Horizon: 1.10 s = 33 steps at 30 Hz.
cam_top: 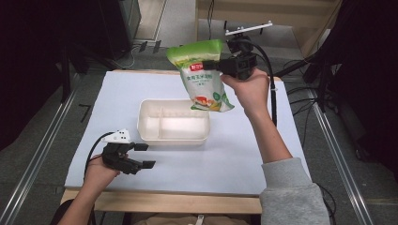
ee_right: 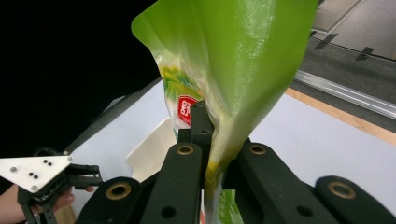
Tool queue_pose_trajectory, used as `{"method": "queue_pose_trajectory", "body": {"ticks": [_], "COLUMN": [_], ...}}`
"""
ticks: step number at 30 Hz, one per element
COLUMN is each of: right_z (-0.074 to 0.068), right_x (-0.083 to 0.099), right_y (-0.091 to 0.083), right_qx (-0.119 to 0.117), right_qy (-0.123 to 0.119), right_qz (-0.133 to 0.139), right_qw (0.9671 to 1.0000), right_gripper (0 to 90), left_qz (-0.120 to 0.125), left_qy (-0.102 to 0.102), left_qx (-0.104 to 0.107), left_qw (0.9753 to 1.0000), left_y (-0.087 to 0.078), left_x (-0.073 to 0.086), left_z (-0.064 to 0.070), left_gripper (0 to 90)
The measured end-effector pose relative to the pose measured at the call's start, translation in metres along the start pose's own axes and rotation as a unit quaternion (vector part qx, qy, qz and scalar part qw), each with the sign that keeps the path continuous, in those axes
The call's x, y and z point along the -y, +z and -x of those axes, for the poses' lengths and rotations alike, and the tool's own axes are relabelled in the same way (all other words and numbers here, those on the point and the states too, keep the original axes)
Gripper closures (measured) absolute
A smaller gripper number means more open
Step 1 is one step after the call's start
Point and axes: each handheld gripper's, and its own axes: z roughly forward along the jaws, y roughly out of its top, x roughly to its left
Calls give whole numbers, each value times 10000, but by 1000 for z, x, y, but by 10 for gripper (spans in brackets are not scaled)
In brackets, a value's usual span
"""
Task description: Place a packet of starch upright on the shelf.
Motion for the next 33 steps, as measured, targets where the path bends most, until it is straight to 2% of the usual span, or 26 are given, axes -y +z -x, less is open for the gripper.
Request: {"method": "queue_pose_trajectory", "body": {"ticks": [4, 10, 12, 14, 15, 18, 21, 26, 27, 33], "right_z": [-4, -14, -17, -17, -19, -21, -27, -31, -32, -28], "right_x": [-3, -6, -5, -5, -4, -3, 0, 4, 8, 20], "right_y": [9, 30, 43, 47, 57, 64, 82, 99, 107, 122], "right_qx": [-95, -141, -180, -196, -264, -276, -296, -354, -367, -328], "right_qy": [10, -87, -140, -131, -161, -170, -230, -245, -260, -327], "right_qz": [6, -161, -252, -285, -297, -333, -489, -614, -670, -834], "right_qw": [10000, 9997, 9994, 9993, 9991, 9989, 9981, 9972, 9967, 9954], "right_gripper": [900, 900, 900, 900, 900, 900, 900, 900, 900, 899], "left_qz": [-6, 2, 4, 14, 31, 48, 59, 68, 50, 100], "left_qy": [-24, -51, -47, -62, -72, -81, -62, -73, -79, -116], "left_qx": [-29, -39, -67, -64, -67, -76, -92, -96, -100, -127], "left_qw": [10000, 10000, 10000, 10000, 9999, 9999, 9999, 9999, 9999, 9998], "left_y": [-1, -2, -4, -5, -5, -6, -10, -11, -12, -15], "left_x": [1, 2, 3, 3, 4, 5, 7, 9, 10, 13], "left_z": [0, 0, 1, 1, 1, 2, 3, 4, 4, 6], "left_gripper": [239, 238, 238, 238, 238, 238, 238, 238, 238, 238]}}
